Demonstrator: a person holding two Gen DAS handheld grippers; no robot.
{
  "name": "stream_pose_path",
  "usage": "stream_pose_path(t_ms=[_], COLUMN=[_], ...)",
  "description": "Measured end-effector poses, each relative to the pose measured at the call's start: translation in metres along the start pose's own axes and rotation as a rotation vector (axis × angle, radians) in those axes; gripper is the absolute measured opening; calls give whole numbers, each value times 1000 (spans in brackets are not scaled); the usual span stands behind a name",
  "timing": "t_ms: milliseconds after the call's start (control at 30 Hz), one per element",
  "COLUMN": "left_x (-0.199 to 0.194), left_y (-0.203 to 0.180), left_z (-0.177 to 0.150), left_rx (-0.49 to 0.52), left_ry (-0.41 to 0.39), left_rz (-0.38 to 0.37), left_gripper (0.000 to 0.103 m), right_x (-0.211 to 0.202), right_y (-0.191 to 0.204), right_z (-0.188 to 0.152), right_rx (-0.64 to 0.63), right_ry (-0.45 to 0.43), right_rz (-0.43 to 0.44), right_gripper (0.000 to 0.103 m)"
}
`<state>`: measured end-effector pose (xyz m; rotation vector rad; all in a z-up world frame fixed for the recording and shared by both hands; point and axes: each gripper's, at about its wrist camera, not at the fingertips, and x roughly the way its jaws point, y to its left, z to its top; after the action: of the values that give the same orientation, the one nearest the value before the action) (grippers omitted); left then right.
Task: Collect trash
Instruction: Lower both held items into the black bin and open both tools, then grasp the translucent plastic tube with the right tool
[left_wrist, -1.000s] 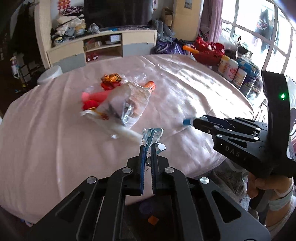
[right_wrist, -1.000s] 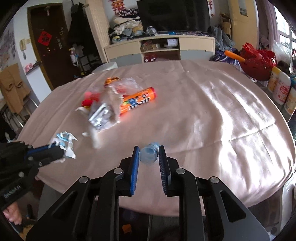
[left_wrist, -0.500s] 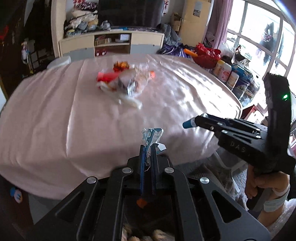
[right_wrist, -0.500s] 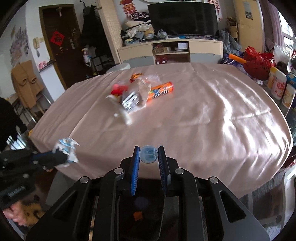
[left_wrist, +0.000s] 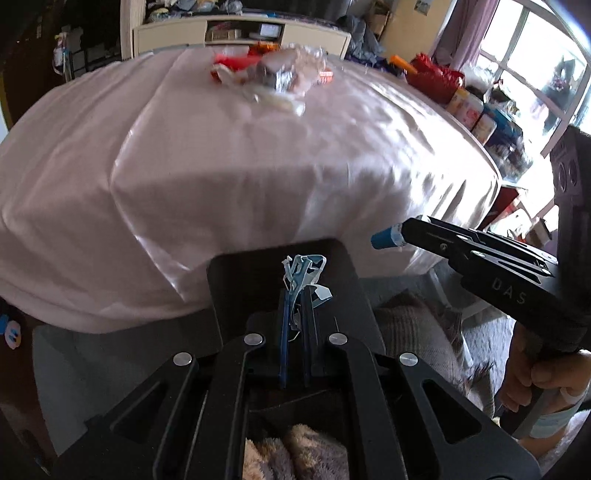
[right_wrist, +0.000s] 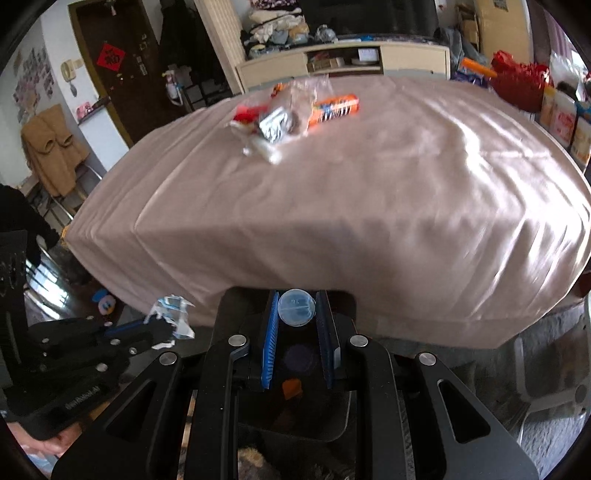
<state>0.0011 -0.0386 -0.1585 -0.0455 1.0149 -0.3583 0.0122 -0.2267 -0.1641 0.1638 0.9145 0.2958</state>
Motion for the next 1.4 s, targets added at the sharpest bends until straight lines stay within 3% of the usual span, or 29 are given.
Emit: stream_pose_path(t_ms=[200,600,667,767,900,1100,1167,1400], left_x=[16,17,17,17,17,12,9,1], left_y=[6,7,7,8,9,10,10,19], left_z=[-5,-4,-4,-3,-2,2,3,10], left_rx=[-11,-15,-18,-21,-24,-27,-29,-69], left_ry=[62,72,72,70,64,44,37,30], left_rz=[8,-7,-3,12,32,59,60,49], left_gripper=[5,9,15,26,42,77,93,95], right_x=[16,26,26,23,19,8,5,-4], right_y=[4,5,5,2,-4,-12,-15,-22], right_z=[-10,-7,-6,-4,-1,4,6,17], right_rx=[5,22,22,28,37,41,46,55], right_ry=[45,87,88,80,62,20,6,-29], right_rz=[7,19,16,9,-8,-30,-26,-37], right_gripper=[21,24,24,35,57,92,95,95])
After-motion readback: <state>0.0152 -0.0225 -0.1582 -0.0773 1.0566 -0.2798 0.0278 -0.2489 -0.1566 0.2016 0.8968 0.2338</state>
